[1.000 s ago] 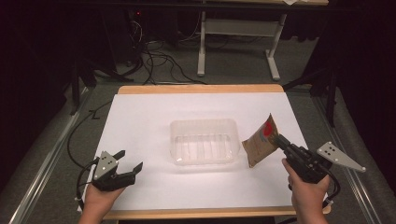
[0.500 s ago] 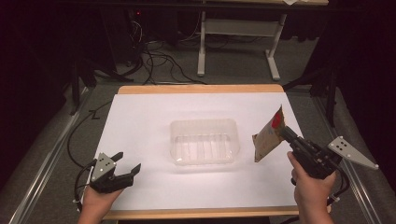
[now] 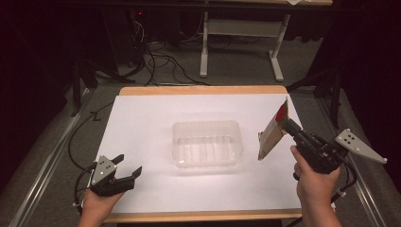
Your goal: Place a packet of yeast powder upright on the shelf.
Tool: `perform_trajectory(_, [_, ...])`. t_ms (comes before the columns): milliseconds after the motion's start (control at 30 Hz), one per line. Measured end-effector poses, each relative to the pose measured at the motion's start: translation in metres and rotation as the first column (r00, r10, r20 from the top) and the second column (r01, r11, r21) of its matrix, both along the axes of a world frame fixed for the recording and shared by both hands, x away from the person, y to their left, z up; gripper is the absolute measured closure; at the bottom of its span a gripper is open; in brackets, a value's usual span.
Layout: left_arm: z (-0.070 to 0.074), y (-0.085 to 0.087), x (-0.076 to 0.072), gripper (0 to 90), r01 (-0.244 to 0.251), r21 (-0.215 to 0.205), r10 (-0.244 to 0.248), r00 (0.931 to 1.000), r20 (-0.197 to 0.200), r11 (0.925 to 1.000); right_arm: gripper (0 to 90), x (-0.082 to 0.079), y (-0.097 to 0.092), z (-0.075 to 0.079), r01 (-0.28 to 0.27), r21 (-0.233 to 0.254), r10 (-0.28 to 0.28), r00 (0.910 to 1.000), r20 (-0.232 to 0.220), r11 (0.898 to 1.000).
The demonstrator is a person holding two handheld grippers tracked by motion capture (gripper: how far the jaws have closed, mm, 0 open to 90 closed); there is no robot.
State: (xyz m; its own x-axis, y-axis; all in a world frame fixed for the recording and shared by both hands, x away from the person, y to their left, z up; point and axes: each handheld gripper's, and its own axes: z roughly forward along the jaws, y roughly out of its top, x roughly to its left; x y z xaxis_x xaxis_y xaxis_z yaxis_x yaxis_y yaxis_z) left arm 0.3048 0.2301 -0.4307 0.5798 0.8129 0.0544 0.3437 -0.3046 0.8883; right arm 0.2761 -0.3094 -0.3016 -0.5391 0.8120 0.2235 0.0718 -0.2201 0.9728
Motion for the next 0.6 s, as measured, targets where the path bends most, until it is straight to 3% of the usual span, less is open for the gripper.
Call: perform_trajectory(600, [0.001,-0.001,-0.002,22.8,0.013,-0.005,-0.012,0.9999,0.007,0.9999,89.5,0.021,0.044,0.017,-0.087,0.003,0.087,0.9961,0.016,0.996])
